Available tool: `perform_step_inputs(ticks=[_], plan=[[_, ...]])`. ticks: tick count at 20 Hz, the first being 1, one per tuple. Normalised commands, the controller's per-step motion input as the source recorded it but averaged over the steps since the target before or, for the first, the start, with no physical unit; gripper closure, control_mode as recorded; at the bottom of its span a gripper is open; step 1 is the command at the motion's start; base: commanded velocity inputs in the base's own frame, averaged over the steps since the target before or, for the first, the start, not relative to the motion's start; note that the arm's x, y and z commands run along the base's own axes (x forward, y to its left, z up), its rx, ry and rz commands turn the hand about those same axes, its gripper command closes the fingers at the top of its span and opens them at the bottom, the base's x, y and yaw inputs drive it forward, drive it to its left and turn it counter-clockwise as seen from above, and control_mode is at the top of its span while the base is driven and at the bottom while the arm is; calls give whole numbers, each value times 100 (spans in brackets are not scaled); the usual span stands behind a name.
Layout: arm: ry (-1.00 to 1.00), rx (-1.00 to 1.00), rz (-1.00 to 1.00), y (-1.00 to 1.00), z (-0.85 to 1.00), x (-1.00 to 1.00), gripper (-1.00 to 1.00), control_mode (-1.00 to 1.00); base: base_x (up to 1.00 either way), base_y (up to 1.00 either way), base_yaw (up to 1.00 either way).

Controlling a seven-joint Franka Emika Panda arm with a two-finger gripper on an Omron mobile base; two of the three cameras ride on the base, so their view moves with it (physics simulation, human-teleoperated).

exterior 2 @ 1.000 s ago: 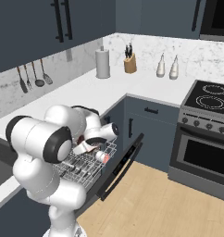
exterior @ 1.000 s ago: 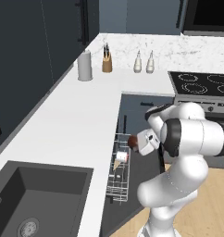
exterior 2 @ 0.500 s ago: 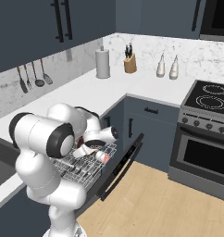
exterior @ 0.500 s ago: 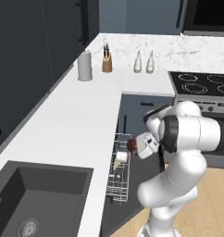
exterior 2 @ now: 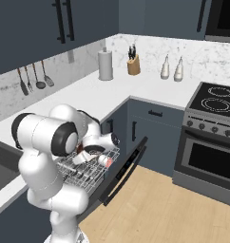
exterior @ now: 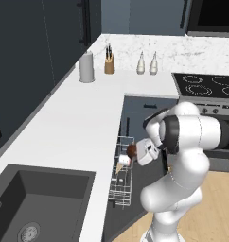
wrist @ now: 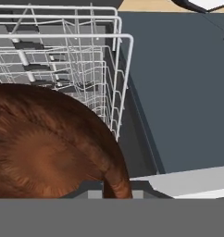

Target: Pick up the cup and bowl from the counter, place them in the dishwasher, and close the dishwasher door.

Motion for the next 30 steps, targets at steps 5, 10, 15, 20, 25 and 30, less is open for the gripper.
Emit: perform_step_inputs(ticks=[5,10,15,20,25,30], plan=[[-7,1,0,0,-18,0,100,-100,0,0,0],[-4,3,0,0,-9,3,100,-100,0,0,0],[0,2,0,3,-17,13,100,-100,0,0,0],[0,0,0,4,-23,19,100,-100,0,0,0],[0,0,0,4,-32,15,100,-100,0,0,0],[0,0,0,10,-36,14,100,-100,0,0,0]])
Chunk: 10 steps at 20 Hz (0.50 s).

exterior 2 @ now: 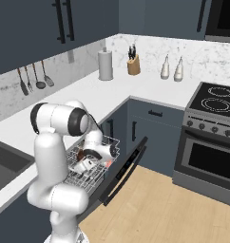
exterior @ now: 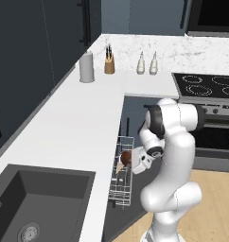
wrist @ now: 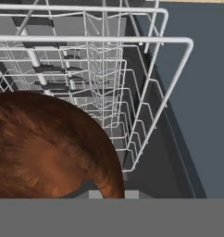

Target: Pick up the cup and bowl from the counter, place them in the dishwasher, and close the dishwasher door.

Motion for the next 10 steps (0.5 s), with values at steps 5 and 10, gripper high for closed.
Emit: perform_step_inputs(ticks=[5,10], plan=[[0,0,0,14,-31,19,100,-100,0,0,0],[1,0,0,2,-33,24,100,-100,0,0,0]])
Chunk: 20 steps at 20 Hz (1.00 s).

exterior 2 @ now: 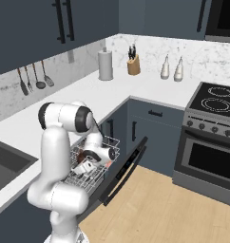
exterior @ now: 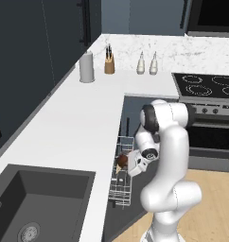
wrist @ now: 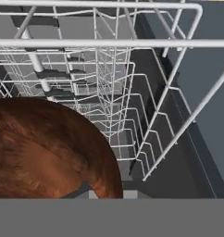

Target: Pick up the cup and bowl from the counter, place them in the dishwasher, and close the dishwasher door.

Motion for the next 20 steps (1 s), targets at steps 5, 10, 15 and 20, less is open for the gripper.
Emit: perform_step_inputs(ticks=[5,10,15,20], plan=[[0,0,0,9,-33,37,100,-100,0,0,0],[0,0,0,14,-29,41,100,-100,0,0,0],[2,0,0,1,-52,36,100,-100,0,0,0],[3,0,0,0,-47,31,100,-100,0,0,0]])
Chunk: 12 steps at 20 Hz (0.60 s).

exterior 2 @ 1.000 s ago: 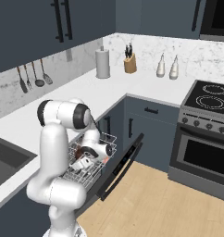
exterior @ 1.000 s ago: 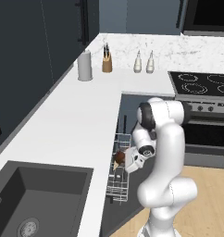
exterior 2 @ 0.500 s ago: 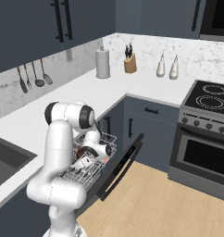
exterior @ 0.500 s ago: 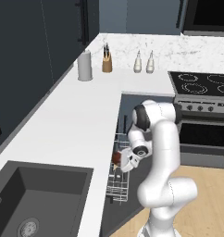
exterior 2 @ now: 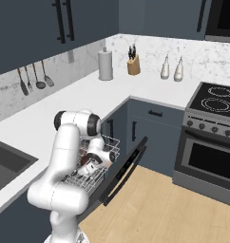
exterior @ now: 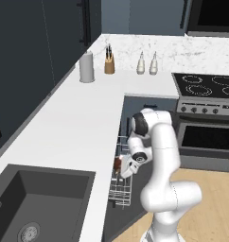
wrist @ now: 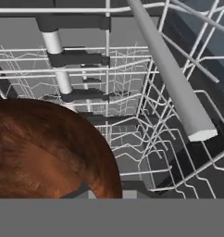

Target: Pick up the cup and bowl from the counter, place them in the dishwasher, and close the dishwasher door.

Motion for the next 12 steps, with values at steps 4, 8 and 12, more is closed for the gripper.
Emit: perform_step_inputs(ticks=[4,8,12], plan=[[4,0,0,0,-47,34,100,-100,0,0,0],[5,0,0,10,-52,40,100,-100,0,0,0],[5,0,-2,-18,-19,4,-100,-100,0,0,0]])
